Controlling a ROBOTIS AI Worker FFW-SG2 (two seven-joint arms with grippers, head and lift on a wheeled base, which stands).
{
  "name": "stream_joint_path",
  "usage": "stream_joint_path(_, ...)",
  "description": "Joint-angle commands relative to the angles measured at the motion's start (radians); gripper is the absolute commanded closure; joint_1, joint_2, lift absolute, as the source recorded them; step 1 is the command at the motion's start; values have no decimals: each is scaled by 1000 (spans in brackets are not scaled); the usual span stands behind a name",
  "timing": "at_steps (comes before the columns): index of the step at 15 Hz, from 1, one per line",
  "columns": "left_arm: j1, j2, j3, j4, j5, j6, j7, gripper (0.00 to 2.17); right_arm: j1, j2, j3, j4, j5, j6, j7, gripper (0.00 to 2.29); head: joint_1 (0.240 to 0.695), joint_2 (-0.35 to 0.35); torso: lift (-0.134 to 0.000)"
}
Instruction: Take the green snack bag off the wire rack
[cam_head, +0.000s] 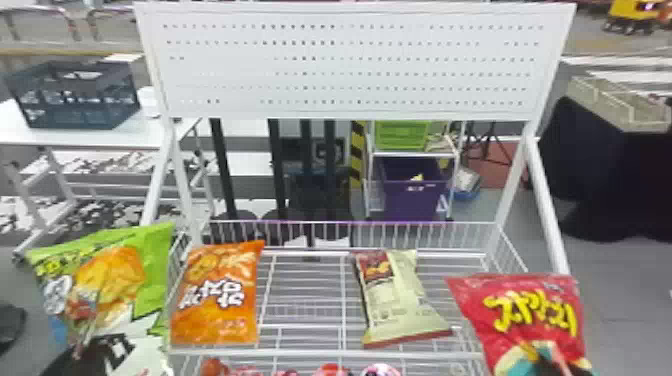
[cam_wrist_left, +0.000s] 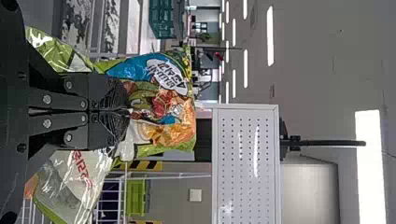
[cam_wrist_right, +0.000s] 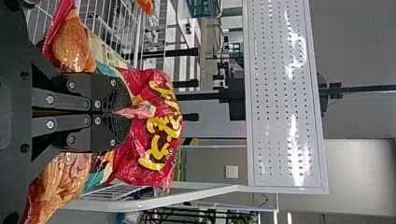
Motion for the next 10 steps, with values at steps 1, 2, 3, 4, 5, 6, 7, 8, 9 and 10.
stream_joint_path(1,-5,-7,-4,0,1,-1,0,1889,1,0,0,1,1,0,0,2233,499,0,0)
stream_joint_path(2,-5,-7,-5,0,-1,-11,0,1889,0,0,0,3,1,0,0,2233,499,0,0)
stream_joint_path(3,-5,-8,-5,0,-1,-11,0,1889,-2,2,0,3,1,0,0,2233,499,0,0)
stream_joint_path(4,-5,-8,-5,0,-1,-11,0,1889,-4,0,0,1,-1,0,0,2233,499,0,0)
stream_joint_path(5,-5,-8,-4,0,-1,-11,0,1889,-4,0,0,0,-1,0,0,2233,499,0,0)
stream_joint_path(6,-6,-8,-4,0,-1,-11,0,1889,-5,0,1,1,-1,0,0,2233,499,0,0)
stream_joint_path(7,-9,-8,-5,2,-1,-11,0,1889,-5,0,0,3,-1,0,0,2233,499,0,0)
stream_joint_path(8,-12,-8,-5,2,-1,-8,0,1889,-7,0,0,4,-1,0,0,2233,499,0,0)
stream_joint_path(9,-14,-8,-5,5,-1,-8,0,1889,-7,0,0,4,-1,0,0,2233,499,0,0)
stream_joint_path(10,-14,-8,-5,5,-1,-8,0,1889,-7,0,0,4,-2,0,0,2233,499,0,0)
